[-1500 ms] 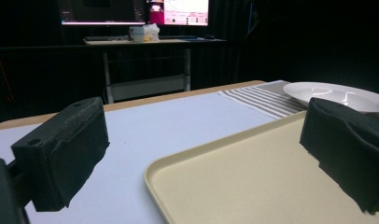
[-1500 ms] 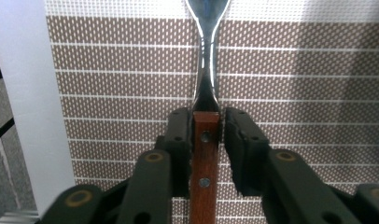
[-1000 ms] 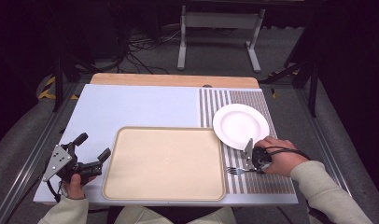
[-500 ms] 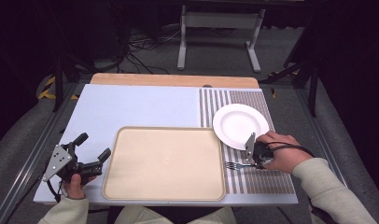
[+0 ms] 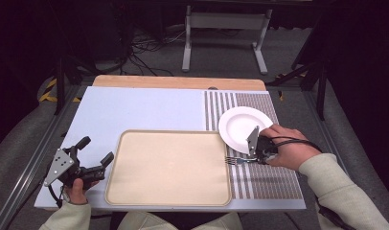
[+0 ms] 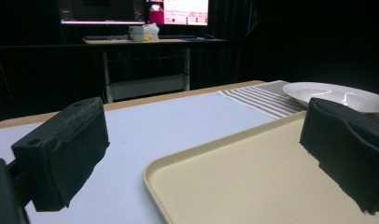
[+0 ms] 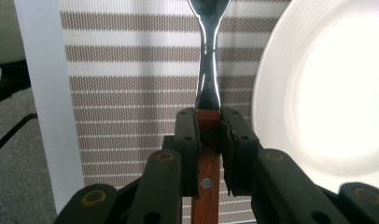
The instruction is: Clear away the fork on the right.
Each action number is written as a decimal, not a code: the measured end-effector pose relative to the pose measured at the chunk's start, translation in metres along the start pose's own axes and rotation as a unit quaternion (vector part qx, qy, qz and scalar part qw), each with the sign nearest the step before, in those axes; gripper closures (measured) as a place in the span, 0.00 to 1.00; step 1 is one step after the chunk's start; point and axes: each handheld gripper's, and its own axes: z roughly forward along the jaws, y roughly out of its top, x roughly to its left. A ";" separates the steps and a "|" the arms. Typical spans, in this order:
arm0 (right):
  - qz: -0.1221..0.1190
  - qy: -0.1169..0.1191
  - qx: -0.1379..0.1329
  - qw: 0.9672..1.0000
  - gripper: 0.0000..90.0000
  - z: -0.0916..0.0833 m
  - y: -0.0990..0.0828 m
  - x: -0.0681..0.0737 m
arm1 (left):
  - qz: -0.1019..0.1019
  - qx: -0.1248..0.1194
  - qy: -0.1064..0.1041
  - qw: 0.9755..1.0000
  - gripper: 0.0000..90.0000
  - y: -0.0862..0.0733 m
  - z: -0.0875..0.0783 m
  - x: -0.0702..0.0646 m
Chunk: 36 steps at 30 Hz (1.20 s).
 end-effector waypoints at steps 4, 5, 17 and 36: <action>-0.003 -0.004 -0.016 1.000 0.86 -0.004 0.011 -0.004 | -0.001 -0.001 0.000 1.000 0.02 0.000 0.000 0.000; -0.003 -0.005 -0.018 1.000 0.86 -0.005 0.014 -0.005 | -0.001 -0.001 0.000 1.000 0.02 0.000 0.000 0.000; 0.003 -0.014 -0.042 0.999 0.86 -0.008 0.050 -0.014 | -0.003 -0.003 -0.001 1.000 0.02 0.000 -0.001 0.001; 0.189 0.009 -0.112 0.976 0.87 0.001 0.086 -0.012 | -0.002 -0.003 -0.001 1.000 0.02 0.001 -0.001 0.001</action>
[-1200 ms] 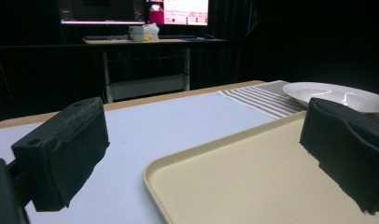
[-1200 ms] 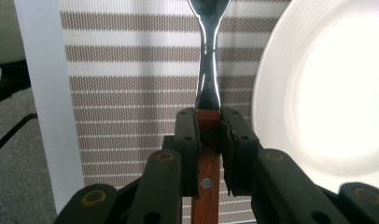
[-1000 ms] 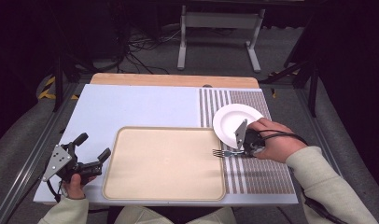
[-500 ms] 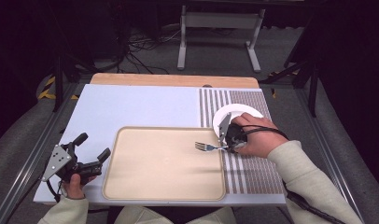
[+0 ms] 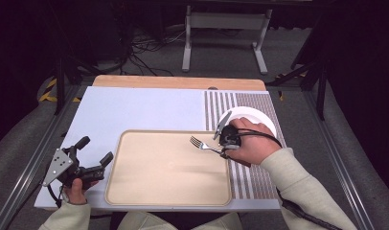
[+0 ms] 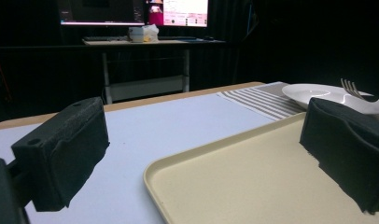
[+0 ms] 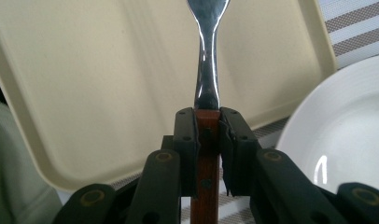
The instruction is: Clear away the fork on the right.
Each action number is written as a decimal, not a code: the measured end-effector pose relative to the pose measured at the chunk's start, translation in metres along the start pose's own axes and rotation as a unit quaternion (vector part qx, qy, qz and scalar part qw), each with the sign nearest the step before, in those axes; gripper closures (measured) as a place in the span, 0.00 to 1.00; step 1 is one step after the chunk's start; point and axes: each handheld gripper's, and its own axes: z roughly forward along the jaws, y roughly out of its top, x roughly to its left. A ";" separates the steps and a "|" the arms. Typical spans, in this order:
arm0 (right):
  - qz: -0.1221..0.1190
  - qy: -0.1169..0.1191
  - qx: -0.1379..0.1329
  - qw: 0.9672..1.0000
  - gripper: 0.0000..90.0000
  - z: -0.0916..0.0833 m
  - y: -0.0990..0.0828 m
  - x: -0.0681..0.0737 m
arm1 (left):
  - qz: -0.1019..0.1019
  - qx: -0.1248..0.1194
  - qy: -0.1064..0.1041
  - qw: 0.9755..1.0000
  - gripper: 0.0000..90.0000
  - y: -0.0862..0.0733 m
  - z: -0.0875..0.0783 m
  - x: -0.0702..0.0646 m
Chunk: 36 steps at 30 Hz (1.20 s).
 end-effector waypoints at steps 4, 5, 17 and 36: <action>0.045 0.007 -0.013 0.999 0.87 0.005 0.006 0.006 | -0.001 -0.001 0.001 1.000 0.02 0.000 0.000 0.000; 0.055 0.011 -0.015 0.998 0.87 0.006 0.008 0.007 | -0.001 -0.002 0.001 1.000 0.02 0.000 0.000 0.000; 0.157 0.021 -0.027 0.987 0.87 0.014 0.022 0.022 | -0.002 -0.005 0.003 1.000 0.02 0.001 -0.001 0.001; 0.272 0.046 -0.014 0.961 0.86 0.036 0.024 0.024 | -0.003 -0.005 0.004 1.000 0.02 0.001 -0.001 0.002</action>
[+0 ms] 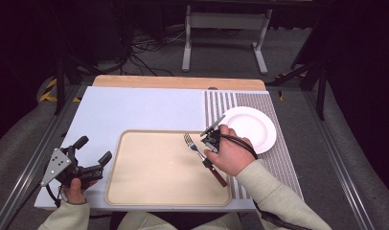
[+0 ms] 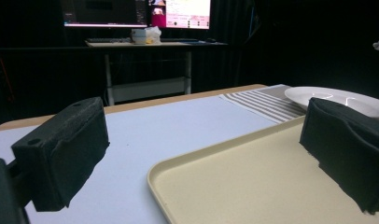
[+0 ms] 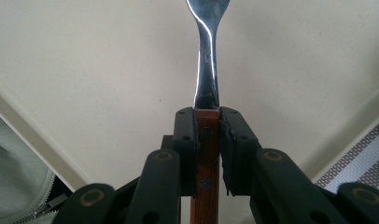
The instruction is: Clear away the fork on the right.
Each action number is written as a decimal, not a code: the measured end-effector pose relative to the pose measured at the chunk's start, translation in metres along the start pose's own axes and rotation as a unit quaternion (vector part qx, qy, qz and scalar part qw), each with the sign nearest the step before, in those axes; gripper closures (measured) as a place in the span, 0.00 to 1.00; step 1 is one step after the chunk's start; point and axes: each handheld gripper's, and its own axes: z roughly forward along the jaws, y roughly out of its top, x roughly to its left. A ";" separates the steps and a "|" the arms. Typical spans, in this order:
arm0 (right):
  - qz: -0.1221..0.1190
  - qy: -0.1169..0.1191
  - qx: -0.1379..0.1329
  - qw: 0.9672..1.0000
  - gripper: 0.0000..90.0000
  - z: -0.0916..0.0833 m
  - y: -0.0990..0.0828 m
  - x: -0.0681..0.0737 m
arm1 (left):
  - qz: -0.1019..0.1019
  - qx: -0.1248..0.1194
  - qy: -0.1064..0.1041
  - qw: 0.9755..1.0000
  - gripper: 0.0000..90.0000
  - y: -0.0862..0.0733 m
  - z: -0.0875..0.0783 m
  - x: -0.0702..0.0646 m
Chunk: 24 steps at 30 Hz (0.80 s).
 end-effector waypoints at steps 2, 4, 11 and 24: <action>0.008 0.001 0.004 1.000 0.86 0.002 0.000 0.000 | 0.000 0.000 0.000 1.000 0.02 0.000 0.000 0.000; 0.015 0.001 0.009 1.000 0.86 0.005 -0.001 -0.001 | -0.001 0.000 0.000 1.000 0.02 0.000 0.000 0.000; 0.032 0.002 0.015 0.999 0.86 0.012 -0.002 -0.003 | -0.001 0.002 0.000 1.000 0.02 0.000 0.000 0.000; 0.055 0.002 0.033 0.998 0.86 0.021 -0.004 -0.007 | -0.001 0.002 0.000 1.000 0.02 -0.001 0.000 0.000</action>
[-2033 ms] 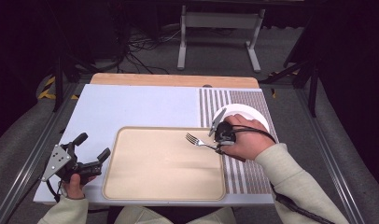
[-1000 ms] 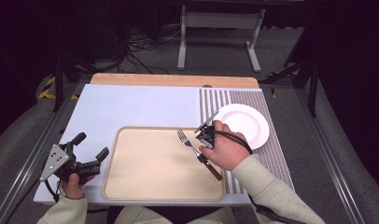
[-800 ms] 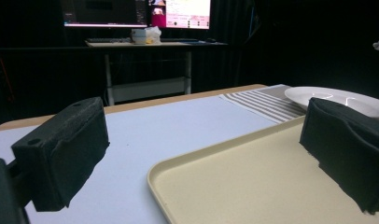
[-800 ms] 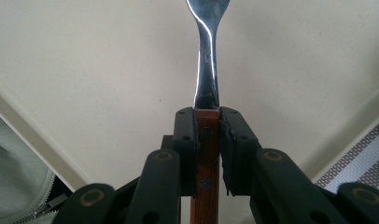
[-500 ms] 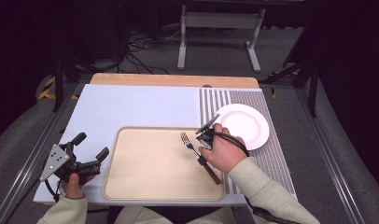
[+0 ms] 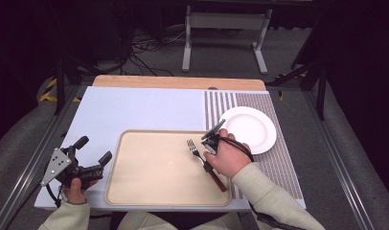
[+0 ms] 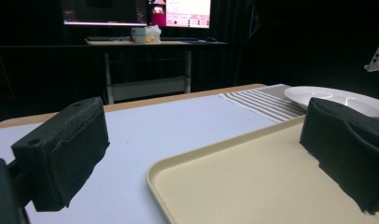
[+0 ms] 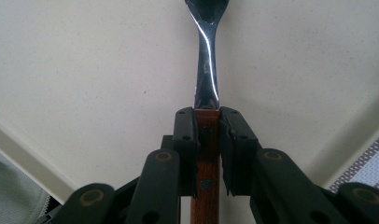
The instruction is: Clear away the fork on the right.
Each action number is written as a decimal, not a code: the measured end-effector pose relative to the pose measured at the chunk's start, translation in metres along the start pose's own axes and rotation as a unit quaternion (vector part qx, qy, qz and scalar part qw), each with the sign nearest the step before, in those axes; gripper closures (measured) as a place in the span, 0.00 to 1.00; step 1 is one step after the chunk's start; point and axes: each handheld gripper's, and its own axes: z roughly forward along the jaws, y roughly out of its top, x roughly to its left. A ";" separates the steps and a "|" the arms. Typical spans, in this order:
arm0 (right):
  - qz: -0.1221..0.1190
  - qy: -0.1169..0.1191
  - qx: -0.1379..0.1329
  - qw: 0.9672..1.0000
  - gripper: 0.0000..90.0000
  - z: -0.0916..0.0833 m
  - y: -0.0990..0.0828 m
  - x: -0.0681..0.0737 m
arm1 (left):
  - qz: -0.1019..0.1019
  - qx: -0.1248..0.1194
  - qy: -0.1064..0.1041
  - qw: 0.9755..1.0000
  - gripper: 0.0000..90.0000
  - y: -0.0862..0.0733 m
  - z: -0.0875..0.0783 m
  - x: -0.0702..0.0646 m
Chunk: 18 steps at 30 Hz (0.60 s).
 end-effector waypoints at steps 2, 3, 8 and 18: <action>0.006 0.000 0.001 1.000 0.86 0.002 0.000 0.000 | 0.000 0.000 0.000 1.000 0.02 0.000 0.000 0.000; 0.006 0.000 0.001 1.000 0.86 0.002 0.000 0.000 | 0.000 0.000 0.000 1.000 0.02 0.000 0.000 0.000; 0.011 0.002 0.005 1.000 0.86 0.004 -0.001 0.000 | -0.001 -0.001 0.000 1.000 0.02 0.000 0.000 0.000; 0.022 0.002 0.016 1.000 0.86 0.009 -0.001 0.000 | -0.001 0.000 0.000 1.000 0.02 0.000 0.000 0.000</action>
